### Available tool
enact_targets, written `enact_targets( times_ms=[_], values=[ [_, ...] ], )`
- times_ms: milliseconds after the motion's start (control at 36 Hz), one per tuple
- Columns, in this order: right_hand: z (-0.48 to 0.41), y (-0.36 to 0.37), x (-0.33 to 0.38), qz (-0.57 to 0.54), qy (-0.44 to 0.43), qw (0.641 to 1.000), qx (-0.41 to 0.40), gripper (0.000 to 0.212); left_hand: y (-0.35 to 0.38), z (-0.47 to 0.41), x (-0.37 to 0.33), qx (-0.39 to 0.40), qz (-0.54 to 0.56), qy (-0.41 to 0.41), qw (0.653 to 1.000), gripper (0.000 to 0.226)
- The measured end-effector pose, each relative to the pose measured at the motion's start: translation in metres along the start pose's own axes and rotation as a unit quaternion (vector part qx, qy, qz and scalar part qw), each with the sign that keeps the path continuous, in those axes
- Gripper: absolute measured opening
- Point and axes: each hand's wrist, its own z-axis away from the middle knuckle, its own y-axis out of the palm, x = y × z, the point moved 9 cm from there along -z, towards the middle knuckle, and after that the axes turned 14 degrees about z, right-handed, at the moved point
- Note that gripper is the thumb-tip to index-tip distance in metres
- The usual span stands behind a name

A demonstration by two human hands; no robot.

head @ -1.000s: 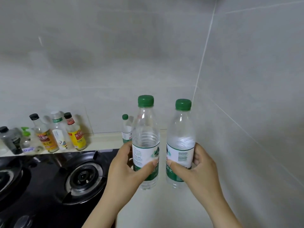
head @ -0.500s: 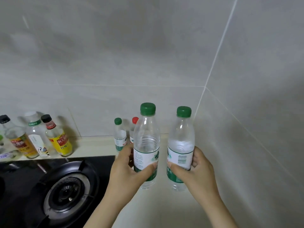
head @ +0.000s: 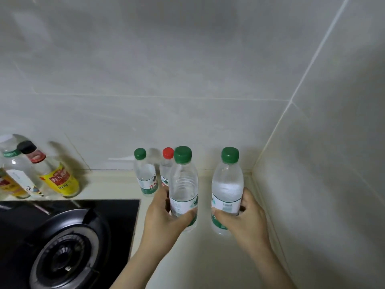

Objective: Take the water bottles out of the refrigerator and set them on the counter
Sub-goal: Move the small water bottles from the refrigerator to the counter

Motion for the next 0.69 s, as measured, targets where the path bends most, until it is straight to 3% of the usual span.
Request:
enact_targets(
  times_ms=[528, 694],
  values=[
    [-0.076, 0.046, -0.074, 0.071, 0.009, 0.997, -0.016, 0.052, 0.040, -0.069, 0.107, -0.041, -0.014, -0.056, 0.997, 0.056],
    [-0.090, 0.052, -0.090, 0.075, 0.030, 0.997, -0.017, 0.052, 0.052, -0.081, 0.114, -0.059, -0.011, -0.020, 0.998, 0.058]
  ],
)
